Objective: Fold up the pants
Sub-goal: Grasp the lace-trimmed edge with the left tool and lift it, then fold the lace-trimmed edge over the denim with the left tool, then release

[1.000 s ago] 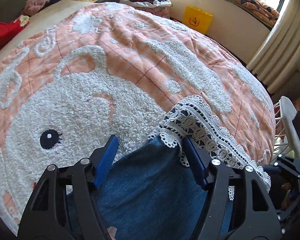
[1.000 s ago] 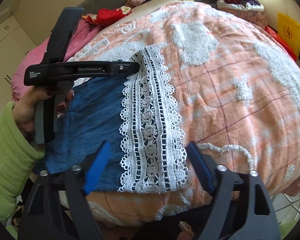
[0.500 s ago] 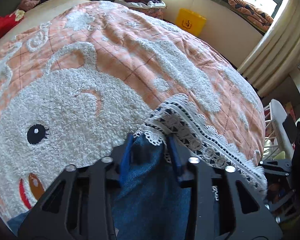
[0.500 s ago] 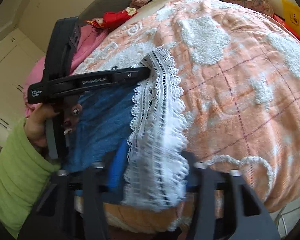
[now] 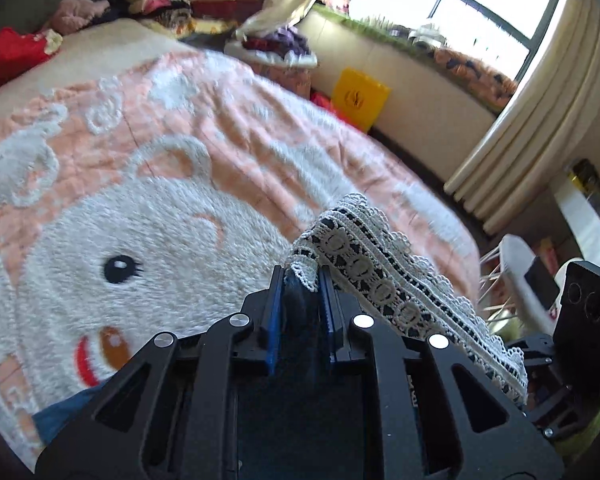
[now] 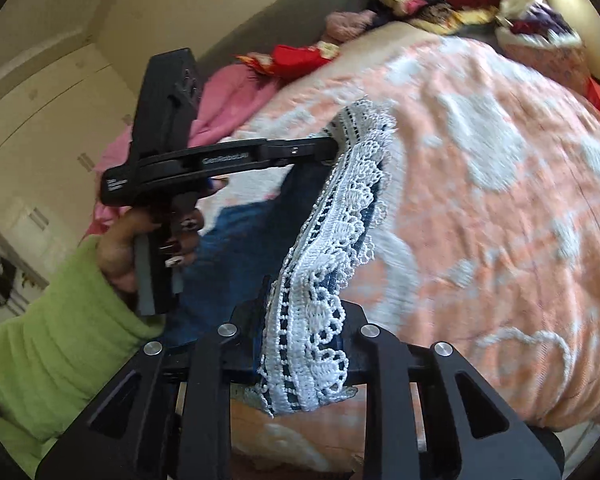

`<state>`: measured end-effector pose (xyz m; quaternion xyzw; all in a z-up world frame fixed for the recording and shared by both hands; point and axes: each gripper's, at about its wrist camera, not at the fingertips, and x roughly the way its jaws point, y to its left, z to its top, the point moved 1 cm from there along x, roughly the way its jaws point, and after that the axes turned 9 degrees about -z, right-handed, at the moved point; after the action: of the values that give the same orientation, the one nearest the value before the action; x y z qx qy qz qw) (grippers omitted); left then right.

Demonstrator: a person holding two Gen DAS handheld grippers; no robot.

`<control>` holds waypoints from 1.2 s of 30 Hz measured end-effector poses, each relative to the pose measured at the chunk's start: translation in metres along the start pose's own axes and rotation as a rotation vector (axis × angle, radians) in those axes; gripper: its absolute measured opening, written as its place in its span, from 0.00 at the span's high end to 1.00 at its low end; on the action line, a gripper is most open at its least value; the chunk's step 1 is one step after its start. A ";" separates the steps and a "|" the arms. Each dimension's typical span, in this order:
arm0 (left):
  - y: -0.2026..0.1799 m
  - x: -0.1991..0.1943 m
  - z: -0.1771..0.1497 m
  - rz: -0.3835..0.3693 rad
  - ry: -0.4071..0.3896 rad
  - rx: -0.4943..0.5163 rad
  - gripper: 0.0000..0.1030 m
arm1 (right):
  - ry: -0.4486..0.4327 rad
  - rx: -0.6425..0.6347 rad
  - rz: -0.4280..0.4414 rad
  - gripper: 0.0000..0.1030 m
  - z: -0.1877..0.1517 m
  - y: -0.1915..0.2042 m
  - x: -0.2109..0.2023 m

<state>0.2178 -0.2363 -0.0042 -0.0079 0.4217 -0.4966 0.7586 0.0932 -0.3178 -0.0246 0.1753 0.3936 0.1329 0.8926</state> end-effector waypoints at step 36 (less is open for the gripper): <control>0.117 -0.173 -0.162 0.030 -0.311 -0.624 0.46 | 0.131 -0.567 0.116 0.42 -0.044 0.193 0.074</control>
<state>0.1742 0.0203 -0.0493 -0.3086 0.4327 -0.3257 0.7820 0.0894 -0.1067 -0.0201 -0.0676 0.3870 0.2994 0.8695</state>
